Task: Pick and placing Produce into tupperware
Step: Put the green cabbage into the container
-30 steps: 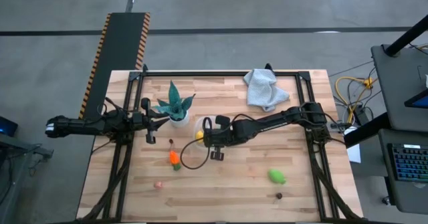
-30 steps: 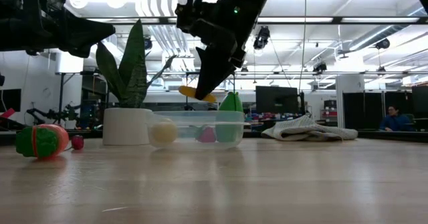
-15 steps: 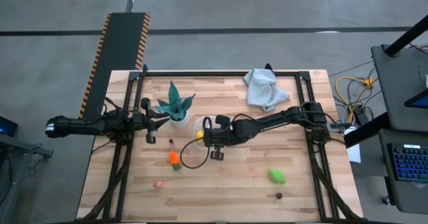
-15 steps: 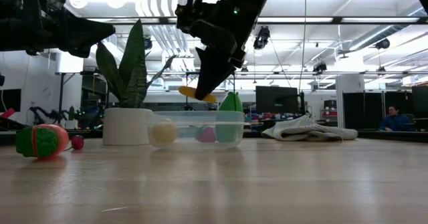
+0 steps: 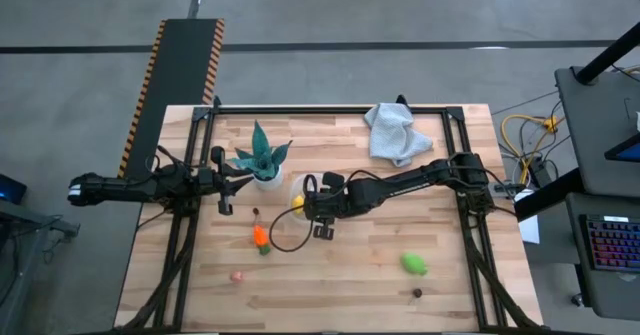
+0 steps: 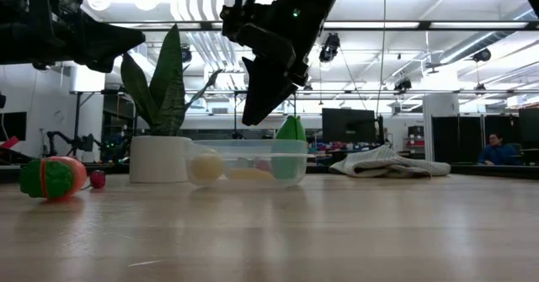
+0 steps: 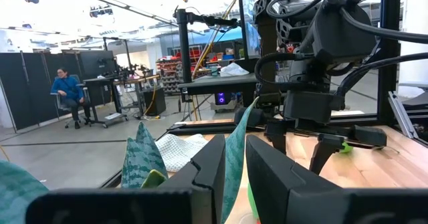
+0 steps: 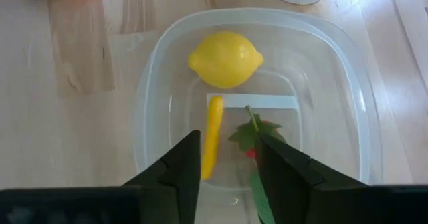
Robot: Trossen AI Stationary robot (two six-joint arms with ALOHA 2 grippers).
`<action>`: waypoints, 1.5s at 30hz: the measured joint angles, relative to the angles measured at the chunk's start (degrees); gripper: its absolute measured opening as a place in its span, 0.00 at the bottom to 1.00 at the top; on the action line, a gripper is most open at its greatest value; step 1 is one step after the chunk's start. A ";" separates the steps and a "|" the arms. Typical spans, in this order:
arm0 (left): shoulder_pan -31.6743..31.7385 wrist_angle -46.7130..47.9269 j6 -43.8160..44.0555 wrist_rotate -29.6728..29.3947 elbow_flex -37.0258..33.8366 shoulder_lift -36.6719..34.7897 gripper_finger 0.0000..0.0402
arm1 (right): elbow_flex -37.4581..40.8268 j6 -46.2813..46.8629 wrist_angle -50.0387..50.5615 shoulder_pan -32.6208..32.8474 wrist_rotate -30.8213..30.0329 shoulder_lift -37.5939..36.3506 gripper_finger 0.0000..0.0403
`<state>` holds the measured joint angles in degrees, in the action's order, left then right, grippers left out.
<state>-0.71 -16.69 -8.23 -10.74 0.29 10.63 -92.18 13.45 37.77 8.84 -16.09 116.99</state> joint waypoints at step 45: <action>-0.02 -0.31 0.02 0.02 0.00 -0.21 0.12 | -0.31 19.60 17.52 30.16 -22.38 -31.58 0.26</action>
<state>-0.73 -16.99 -8.21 -10.73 0.30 10.42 -92.49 33.04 55.29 39.00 -38.46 85.41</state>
